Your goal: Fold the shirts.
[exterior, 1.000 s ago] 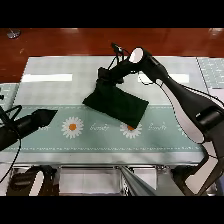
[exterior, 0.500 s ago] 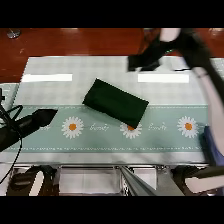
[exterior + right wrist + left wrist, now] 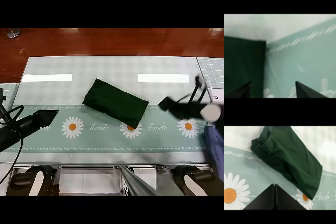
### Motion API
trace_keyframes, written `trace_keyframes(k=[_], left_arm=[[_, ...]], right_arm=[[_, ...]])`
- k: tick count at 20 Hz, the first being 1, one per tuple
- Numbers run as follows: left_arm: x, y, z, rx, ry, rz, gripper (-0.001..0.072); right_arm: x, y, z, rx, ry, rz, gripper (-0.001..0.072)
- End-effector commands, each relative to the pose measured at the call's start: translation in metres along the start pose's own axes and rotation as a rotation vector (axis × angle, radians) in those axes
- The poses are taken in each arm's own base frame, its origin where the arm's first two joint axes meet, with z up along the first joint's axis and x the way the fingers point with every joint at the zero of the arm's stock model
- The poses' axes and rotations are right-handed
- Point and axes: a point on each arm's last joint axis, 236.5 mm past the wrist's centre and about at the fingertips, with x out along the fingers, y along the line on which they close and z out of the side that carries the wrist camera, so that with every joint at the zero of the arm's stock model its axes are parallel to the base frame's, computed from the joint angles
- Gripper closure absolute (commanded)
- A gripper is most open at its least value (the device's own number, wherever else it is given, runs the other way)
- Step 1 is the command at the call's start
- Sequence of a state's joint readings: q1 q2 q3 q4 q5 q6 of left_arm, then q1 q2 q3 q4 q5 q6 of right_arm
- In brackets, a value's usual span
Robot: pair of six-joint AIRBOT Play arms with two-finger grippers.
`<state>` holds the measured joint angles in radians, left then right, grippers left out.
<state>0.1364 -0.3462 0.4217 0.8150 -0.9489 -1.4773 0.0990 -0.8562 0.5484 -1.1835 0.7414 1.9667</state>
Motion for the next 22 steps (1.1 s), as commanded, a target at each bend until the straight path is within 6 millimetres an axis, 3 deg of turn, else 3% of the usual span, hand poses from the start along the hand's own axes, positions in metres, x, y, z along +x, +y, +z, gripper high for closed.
trace_keyframes(k=[1,4,6,11,12,13,14,16,18,22], left_arm=[[0.005,0.003,0.000,-0.021,0.011,0.003,0.0683],[0.011,0.008,-0.003,-0.043,0.040,0.012,0.0683],[0.013,0.009,-0.004,-0.053,0.050,0.013,0.0683],[0.014,0.003,-0.004,-0.074,0.049,-0.012,0.0683],[0.014,0.004,-0.004,-0.074,0.049,-0.012,0.0683],[0.014,0.004,-0.004,-0.074,0.048,-0.012,0.0683],[0.014,0.003,-0.004,-0.074,0.049,-0.013,0.0683],[0.013,0.003,-0.005,-0.074,0.053,-0.013,0.0683],[0.013,0.003,-0.007,-0.073,0.065,-0.015,0.0683],[0.013,0.002,-0.008,-0.076,0.066,-0.018,0.0683]], right_arm=[[0.034,0.004,-0.037,0.199,0.069,0.176,0.0093],[0.060,0.022,-0.065,0.175,0.271,0.231,0.0093],[0.071,0.039,-0.071,0.164,0.362,0.286,0.0093],[0.100,0.063,-0.043,0.187,0.394,0.293,0.0107],[0.105,0.074,-0.045,0.173,0.412,0.301,0.0242],[0.108,0.091,-0.050,0.114,0.437,0.326,0.0558],[0.104,0.113,-0.052,0.023,0.451,0.371,0.0682],[0.085,0.153,-0.038,-0.137,0.439,0.429,0.0682],[0.059,0.184,-0.006,-0.276,0.400,0.424,0.0683],[-0.013,0.235,0.084,-0.472,0.175,0.335,0.0682]])
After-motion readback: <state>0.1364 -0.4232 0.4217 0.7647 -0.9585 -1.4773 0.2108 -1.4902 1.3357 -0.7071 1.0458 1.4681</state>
